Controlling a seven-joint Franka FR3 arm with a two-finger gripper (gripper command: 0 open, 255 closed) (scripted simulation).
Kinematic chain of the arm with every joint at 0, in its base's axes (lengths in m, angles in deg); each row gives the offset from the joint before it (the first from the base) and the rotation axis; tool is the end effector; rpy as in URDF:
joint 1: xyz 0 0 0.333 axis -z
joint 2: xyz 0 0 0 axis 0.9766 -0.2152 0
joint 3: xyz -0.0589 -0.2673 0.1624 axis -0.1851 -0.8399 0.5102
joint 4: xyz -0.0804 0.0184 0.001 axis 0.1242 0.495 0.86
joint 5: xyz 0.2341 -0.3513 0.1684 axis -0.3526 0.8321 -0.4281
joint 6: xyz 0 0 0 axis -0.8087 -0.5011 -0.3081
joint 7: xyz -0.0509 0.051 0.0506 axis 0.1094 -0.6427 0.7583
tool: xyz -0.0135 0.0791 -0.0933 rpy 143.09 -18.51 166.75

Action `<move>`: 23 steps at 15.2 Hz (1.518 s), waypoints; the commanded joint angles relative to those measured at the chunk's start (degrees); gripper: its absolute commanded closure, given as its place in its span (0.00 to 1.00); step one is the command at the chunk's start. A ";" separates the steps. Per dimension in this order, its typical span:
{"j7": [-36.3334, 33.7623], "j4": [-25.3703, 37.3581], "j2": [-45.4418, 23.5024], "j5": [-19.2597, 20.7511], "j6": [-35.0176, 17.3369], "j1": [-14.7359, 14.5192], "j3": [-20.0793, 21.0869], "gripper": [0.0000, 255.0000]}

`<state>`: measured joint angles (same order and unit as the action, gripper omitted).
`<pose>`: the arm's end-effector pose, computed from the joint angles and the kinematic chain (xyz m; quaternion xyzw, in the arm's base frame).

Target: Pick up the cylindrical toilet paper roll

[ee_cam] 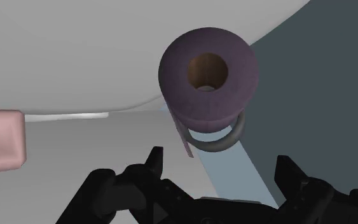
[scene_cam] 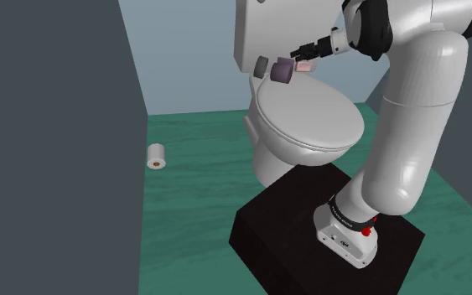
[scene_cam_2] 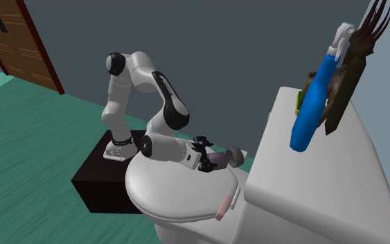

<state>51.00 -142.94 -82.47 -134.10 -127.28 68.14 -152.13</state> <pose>0.4940 -0.4361 0.3493 -0.8790 0.0217 -0.3964 0.2642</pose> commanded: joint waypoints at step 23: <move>-0.64 0.55 0.31 0.15 0.42 -0.06 -0.35 1.00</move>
<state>51.04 -142.80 -82.55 -134.38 -126.88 68.32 -152.21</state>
